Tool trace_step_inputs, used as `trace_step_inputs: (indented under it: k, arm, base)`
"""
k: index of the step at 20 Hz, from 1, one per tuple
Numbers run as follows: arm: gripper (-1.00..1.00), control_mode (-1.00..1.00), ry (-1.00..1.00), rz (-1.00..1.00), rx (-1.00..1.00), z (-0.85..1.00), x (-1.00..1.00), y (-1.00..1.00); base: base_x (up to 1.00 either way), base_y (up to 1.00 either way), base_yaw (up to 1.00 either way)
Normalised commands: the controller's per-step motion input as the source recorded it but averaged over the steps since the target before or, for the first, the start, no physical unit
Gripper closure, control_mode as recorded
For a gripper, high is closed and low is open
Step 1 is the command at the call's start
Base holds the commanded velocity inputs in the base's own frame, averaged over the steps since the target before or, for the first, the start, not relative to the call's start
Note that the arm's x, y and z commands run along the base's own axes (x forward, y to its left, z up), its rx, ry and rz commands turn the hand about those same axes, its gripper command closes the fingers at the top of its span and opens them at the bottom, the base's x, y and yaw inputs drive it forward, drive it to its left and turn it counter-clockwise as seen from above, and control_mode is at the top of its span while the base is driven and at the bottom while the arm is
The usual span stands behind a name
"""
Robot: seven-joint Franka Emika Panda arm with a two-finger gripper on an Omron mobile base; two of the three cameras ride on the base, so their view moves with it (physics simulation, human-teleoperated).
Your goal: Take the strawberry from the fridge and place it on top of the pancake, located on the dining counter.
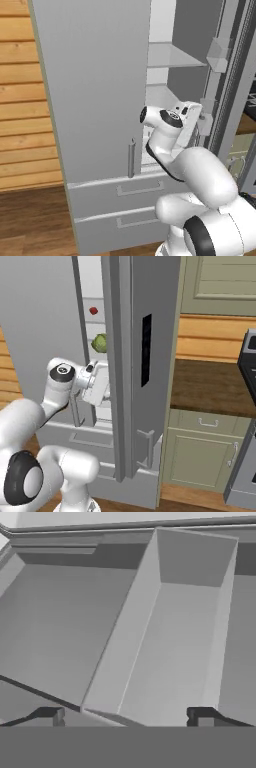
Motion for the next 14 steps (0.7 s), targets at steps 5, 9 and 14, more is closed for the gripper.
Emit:
trace_step_inputs:
  k: [5, 9, 14]
  arm:
    - [-1.0, -1.0, 0.0, -0.21, 0.0, -0.01, 0.0, -0.93]
    - [-1.0, -1.0, 0.0, -0.16, 0.0, 0.0, 0.0, -0.96]
    - [-1.0, -1.0, 0.0, -0.02, 0.0, 0.0, 0.0, -0.37]
  base:
    - [0.0, 0.0, 0.0]
    - [0.0, 0.0, 0.0]
    - [0.0, 0.0, 0.0]
